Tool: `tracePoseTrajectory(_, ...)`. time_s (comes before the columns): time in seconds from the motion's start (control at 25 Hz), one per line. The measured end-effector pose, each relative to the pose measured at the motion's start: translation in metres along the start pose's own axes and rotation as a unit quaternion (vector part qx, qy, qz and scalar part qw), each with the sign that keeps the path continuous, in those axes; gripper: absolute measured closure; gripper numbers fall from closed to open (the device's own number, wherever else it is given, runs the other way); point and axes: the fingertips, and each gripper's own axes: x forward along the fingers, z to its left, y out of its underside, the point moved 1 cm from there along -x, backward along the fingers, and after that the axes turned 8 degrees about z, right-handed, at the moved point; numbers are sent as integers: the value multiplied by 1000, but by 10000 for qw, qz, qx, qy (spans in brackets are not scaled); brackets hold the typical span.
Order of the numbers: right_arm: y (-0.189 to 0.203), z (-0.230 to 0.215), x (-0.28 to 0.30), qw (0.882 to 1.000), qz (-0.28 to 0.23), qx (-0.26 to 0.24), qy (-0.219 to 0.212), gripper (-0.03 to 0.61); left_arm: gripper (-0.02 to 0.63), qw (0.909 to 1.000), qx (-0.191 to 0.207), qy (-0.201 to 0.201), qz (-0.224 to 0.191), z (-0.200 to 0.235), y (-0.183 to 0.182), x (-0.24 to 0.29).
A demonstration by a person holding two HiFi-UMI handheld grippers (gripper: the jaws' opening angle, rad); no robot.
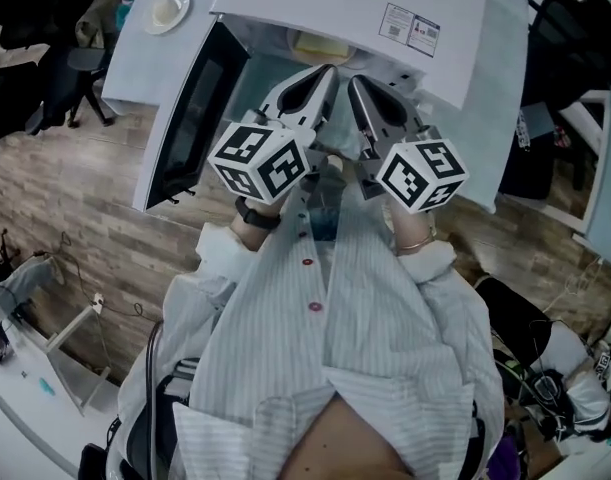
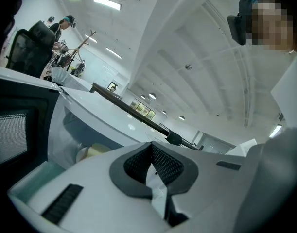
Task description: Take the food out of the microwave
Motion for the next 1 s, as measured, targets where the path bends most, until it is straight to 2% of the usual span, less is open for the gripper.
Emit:
tracePoseTrajectory(0.24,-3,1,10,9999,59,55,-124,546,606,9999,-18,-132,-11,7,-6,-2)
tracePoseTrajectory(0.64,-13,-3,24,9998,-14,185,62,545,606,10000,-23,-8,37,22,-22,4)
tracePoseTrajectory(1.0,-1,-18,37,9989,12,396,256,545,606,9995,-160,39,271,43,-8,16)
